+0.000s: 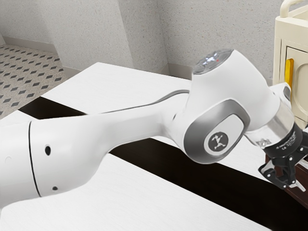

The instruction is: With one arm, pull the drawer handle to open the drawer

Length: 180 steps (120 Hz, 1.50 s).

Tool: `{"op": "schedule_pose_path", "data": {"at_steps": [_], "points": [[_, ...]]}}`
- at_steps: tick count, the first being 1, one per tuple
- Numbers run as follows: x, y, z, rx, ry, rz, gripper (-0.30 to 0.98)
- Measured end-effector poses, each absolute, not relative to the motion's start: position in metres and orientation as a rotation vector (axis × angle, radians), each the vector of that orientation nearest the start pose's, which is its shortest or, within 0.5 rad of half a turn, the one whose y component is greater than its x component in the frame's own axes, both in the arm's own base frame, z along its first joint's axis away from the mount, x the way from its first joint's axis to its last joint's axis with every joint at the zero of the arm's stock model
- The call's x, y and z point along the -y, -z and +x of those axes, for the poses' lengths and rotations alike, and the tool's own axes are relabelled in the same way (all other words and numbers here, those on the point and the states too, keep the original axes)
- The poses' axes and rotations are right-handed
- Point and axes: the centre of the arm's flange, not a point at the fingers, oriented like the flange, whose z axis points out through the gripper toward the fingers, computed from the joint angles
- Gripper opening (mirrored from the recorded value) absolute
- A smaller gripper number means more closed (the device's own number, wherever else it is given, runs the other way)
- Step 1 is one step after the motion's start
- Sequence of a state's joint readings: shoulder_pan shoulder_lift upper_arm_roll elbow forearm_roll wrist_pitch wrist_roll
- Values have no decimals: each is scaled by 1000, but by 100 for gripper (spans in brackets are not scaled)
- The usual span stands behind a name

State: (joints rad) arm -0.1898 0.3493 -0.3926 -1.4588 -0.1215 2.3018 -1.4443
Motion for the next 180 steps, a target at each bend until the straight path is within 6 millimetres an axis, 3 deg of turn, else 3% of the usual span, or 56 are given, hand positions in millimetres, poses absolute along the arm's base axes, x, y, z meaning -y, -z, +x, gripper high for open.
{"op": "schedule_pose_path", "data": {"at_steps": [45, 111, 180], "points": [[352, -544, 613, -1219, -95, 2272, 30], [354, -547, 608, -1222, -112, 2280, -2], [348, -550, 566, -1248, -107, 2317, -10]]}}
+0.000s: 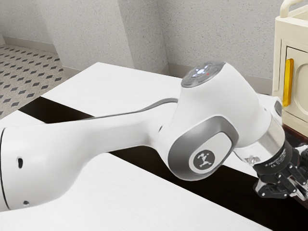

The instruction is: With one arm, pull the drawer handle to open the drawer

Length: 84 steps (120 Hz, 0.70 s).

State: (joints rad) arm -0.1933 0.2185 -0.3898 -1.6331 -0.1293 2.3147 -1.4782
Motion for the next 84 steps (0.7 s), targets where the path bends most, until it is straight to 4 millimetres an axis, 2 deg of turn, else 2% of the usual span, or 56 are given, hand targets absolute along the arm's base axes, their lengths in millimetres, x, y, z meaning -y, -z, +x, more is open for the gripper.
{"op": "schedule_pose_path", "data": {"at_steps": [36, 84], "points": [[330, -554, 549, -1286, -129, 2315, -10], [318, -557, 518, -1308, -144, 2300, -10]]}}
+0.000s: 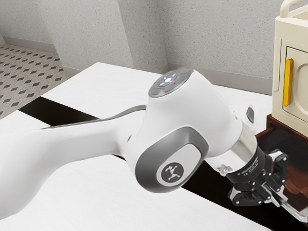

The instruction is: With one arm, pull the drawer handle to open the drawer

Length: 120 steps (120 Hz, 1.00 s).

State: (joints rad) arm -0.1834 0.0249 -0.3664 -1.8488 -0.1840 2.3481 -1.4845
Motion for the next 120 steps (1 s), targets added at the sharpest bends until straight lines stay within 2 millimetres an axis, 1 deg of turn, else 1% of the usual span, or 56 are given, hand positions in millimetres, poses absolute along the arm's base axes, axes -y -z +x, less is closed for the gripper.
{"op": "schedule_pose_path", "data": {"at_steps": [35, 52, 87, 103, 120], "points": [[309, -559, 494, 1815, 202, -3136, -10], [307, -559, 485, 1822, 202, -3131, -10], [305, -559, 460, 1819, 217, -3132, -10], [301, -557, 452, 1825, 223, -3126, -10], [297, -556, 448, 1833, 229, -3117, -10]]}}
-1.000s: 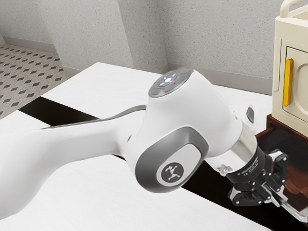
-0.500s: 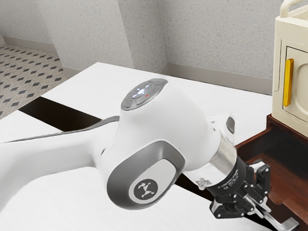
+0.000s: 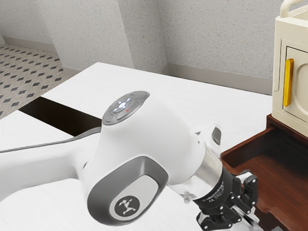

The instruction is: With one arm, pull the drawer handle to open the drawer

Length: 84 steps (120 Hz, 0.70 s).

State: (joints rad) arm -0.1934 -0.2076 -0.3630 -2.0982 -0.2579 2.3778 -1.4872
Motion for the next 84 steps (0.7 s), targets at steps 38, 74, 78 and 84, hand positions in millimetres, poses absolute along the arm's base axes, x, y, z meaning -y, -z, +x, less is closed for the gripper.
{"op": "schedule_pose_path", "data": {"at_steps": [38, 74, 78, 84], "points": [[291, -555, 436, 1842, 246, -3102, -10], [287, -558, 430, 1850, 268, -3096, -10], [287, -558, 430, 1851, 271, -3097, -7], [287, -559, 430, 1855, 278, -3101, -2]]}}
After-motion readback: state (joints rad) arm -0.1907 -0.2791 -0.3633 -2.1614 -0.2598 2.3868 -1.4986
